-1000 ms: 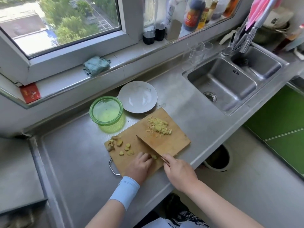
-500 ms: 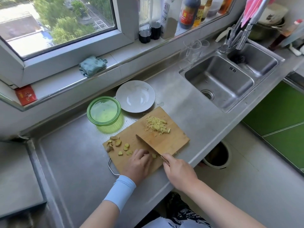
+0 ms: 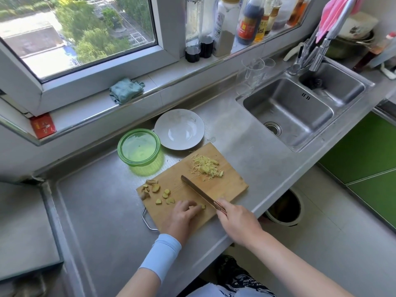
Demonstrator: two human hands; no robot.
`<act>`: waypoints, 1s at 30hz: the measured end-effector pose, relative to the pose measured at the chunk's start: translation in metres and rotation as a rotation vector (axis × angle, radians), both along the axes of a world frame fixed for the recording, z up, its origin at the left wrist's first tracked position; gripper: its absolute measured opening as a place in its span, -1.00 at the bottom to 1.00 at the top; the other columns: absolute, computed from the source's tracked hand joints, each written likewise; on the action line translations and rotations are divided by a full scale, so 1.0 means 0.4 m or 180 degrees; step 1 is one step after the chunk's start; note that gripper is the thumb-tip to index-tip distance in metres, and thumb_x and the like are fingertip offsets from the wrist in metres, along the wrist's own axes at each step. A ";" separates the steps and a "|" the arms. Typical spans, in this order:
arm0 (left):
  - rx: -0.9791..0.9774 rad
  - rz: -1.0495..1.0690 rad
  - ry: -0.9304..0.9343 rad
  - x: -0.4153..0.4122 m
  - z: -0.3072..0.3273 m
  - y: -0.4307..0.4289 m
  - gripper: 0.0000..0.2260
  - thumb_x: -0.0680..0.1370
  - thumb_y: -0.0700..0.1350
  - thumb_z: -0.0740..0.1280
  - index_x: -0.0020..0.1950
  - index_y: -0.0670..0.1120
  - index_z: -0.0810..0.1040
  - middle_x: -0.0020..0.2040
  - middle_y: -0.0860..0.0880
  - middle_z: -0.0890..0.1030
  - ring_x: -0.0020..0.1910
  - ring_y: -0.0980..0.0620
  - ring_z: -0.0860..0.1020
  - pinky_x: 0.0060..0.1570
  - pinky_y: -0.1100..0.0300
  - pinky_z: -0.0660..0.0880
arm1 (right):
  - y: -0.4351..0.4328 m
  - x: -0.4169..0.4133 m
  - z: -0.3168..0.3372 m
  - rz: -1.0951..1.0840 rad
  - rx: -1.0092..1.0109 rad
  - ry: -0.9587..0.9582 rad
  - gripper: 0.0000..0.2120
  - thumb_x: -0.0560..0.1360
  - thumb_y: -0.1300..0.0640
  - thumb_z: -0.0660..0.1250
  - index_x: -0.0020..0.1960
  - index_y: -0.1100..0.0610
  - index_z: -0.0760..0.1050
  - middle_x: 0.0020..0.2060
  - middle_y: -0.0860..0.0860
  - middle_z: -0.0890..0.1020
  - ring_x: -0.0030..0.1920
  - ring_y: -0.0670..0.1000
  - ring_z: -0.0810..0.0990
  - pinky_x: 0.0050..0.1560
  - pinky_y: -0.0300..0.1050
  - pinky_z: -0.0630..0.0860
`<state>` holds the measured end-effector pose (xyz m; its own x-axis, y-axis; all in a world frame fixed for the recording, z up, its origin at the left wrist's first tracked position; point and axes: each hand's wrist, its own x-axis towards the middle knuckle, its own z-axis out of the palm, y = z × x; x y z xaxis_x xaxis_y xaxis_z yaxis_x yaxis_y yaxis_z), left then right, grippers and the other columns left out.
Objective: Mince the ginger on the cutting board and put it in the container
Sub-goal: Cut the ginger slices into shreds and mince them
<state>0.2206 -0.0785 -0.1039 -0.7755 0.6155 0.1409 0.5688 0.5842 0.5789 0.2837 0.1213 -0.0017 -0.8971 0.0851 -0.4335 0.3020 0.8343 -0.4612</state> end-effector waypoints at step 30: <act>0.0199 0.0454 -0.0359 0.026 0.026 -0.026 -0.58 0.35 -0.26 0.56 0.18 -0.11 0.60 0.00 0.00 0.55 -0.03 0.05 0.47 0.01 0.26 0.44 | 0.026 -0.014 -0.012 0.0086 -0.0038 -0.0082 -0.69 0.66 -0.06 0.08 0.39 -0.17 0.33 -0.07 0.02 0.64 -0.05 0.12 0.56 -0.11 -0.02 0.49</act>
